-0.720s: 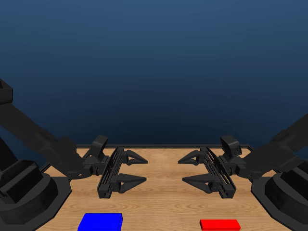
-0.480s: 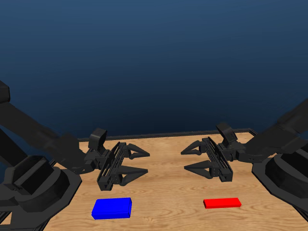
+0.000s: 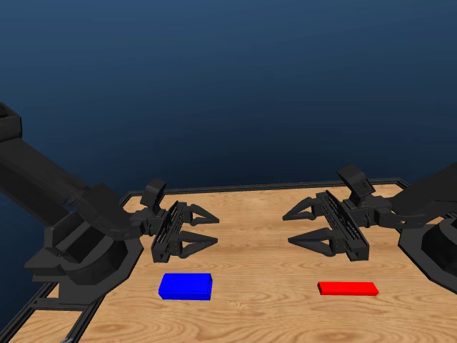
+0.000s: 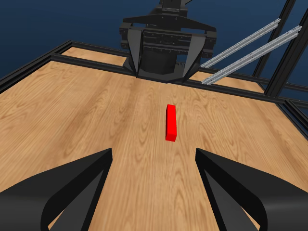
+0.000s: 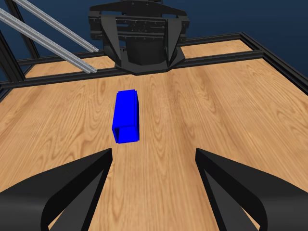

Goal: Insert peg into socket

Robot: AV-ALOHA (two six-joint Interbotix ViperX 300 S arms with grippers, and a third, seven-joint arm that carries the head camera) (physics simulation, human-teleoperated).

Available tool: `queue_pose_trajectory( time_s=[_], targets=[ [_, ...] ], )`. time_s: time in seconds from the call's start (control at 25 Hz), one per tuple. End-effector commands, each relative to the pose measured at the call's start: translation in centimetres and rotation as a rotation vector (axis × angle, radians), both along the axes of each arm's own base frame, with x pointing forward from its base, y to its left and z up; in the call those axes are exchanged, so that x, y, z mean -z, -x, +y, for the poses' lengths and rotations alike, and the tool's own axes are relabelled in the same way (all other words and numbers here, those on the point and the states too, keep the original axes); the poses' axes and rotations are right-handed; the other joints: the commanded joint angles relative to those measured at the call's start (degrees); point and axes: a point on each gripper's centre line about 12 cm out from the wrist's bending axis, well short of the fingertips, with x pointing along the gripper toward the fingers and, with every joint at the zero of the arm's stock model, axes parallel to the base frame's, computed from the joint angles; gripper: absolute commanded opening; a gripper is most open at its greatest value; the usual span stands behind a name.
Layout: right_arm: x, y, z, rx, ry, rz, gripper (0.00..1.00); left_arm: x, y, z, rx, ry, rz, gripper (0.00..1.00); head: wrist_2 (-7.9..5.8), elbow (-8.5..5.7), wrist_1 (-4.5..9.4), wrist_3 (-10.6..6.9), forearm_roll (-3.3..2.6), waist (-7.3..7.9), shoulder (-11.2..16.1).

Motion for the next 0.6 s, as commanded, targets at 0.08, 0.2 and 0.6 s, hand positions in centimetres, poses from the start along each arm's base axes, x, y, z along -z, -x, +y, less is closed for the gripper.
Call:
queue_pose_trajectory(
  time_s=[0.08, 0.2, 0.6],
  targets=[
    [-1.8, -2.6, 0.8, -0.033, 0.014, -0.001, 1.00, 1.4, 2.0, -0.9, 0.023, 0.060, 0.278, 1.00, 1.18, -0.81, 0.51, 2.85, 0.75, 1.65, 2.3],
    [-2.2, -4.3, 1.2, -0.062, 0.038, 0.040, 1.00, 1.5, 2.5, -1.9, 0.068, 0.078, 0.352, 1.00, 1.96, -0.99, 0.52, 3.28, 1.22, 2.90, 3.6],
    [-2.6, -5.8, 1.3, -0.073, 0.034, 0.092, 1.00, 0.8, 4.1, -4.1, 0.155, 0.114, 0.680, 1.00, 5.48, -0.92, 0.89, 4.03, 2.52, 5.25, 6.5]
  ],
)
